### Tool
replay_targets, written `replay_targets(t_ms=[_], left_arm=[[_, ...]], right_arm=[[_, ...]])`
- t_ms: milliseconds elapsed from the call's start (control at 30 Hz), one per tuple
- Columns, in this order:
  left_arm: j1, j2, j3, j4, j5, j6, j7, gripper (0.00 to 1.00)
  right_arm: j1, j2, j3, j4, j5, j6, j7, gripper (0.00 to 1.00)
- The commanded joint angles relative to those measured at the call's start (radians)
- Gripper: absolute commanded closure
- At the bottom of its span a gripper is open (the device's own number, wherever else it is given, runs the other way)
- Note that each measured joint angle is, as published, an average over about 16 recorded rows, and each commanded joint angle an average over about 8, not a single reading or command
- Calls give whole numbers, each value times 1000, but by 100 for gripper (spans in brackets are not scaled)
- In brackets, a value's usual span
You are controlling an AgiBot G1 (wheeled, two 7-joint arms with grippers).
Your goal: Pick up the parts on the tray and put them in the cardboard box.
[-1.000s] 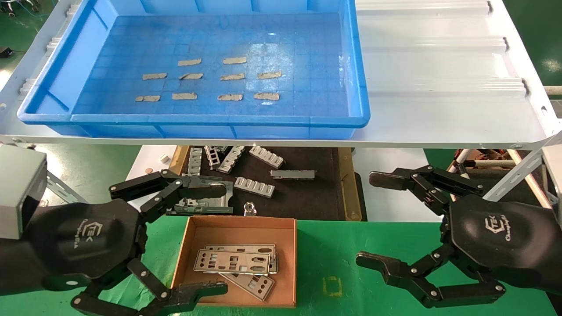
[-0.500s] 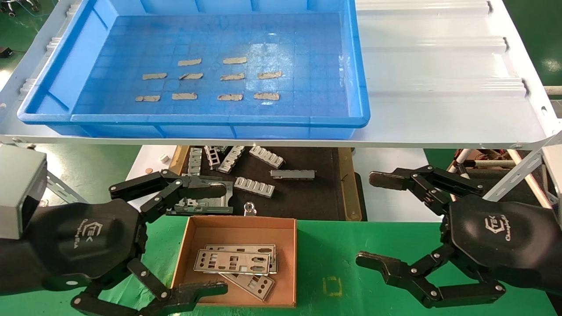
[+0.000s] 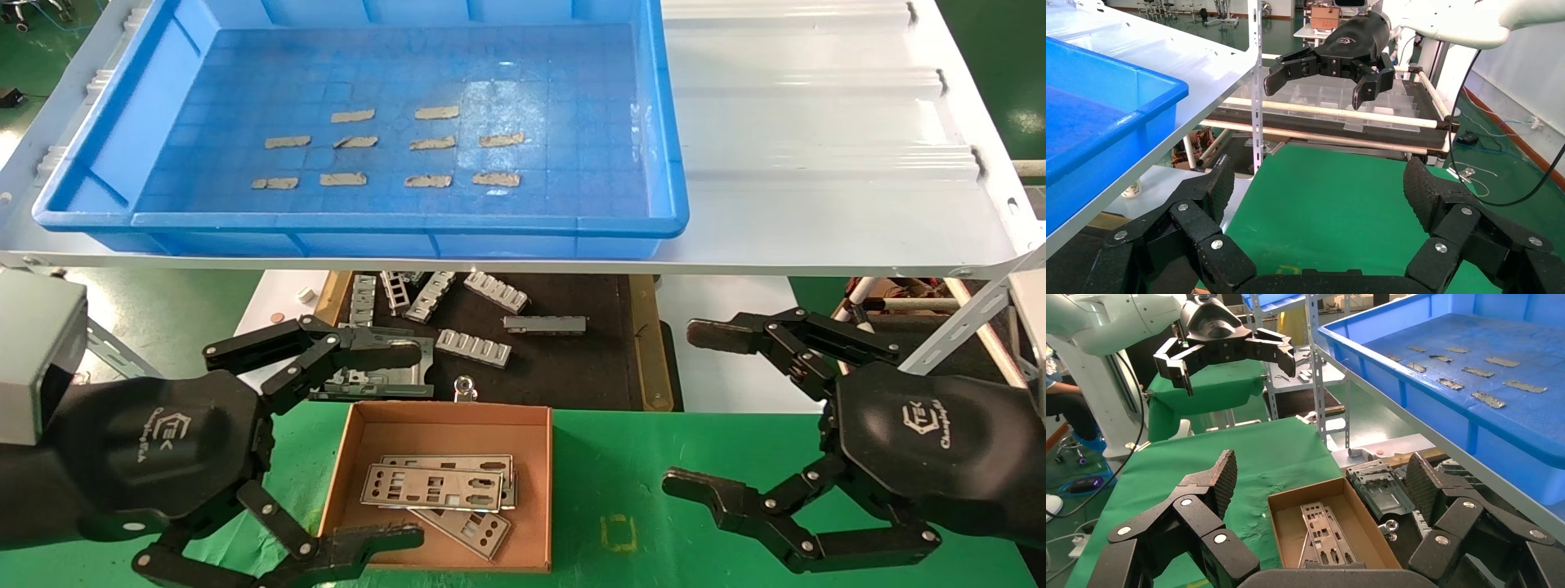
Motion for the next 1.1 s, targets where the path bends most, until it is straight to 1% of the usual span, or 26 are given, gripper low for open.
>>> replay_targets(t_ms=[33,1100], left_arm=[[0,0,0,0,0,0,0,0],[0,0,0,0,0,0,0,0]], right_arm=[[0,0,0,0,0,0,0,0],[0,0,0,0,0,0,0,0]])
